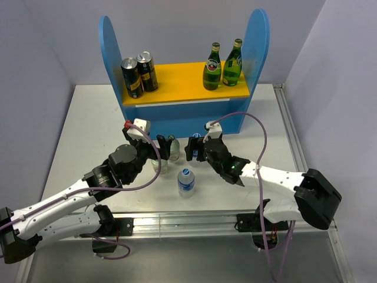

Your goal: Place and organize the beverage onto the shelf

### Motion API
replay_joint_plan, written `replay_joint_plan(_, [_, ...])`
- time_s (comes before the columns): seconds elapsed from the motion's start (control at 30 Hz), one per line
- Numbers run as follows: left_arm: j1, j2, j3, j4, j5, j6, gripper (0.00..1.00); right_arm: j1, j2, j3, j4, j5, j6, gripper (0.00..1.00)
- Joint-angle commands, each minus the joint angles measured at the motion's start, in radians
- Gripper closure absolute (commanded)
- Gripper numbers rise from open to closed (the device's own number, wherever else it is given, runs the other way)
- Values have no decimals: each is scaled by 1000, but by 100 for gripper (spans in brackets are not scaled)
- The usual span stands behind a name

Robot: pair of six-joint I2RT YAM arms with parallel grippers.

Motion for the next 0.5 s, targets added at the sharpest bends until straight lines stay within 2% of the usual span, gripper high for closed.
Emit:
replay_joint_plan(0.0, [-5,-17,-8,38,-18,-24,1,8,39,47,99,86,1,3])
replay_joint_plan(0.03, [-5,-17,-11,42,-17,-23,1,8,61,49,119,104,-3,7])
replay_joint_plan(0.07, [-5,-21,-17,45,-17,-21,1,9,73,47,130,127,-5,25])
replay_joint_plan(0.17, [-5,-26,-29,55,-15,-18,1,9,107,49,156,193,-19,54])
replay_joint_plan(0.2, [-5,-27,-33,58,-18,-18,1,9,113,53,156,206,-26,76])
replay_joint_plan(0.27, [-5,-34,-42,59,-20,-18,1,8,125,72,143,247,-34,97])
replay_joint_plan(0.47, [-5,-50,-66,71,-18,-17,1,3,84,105,162,451,-103,100])
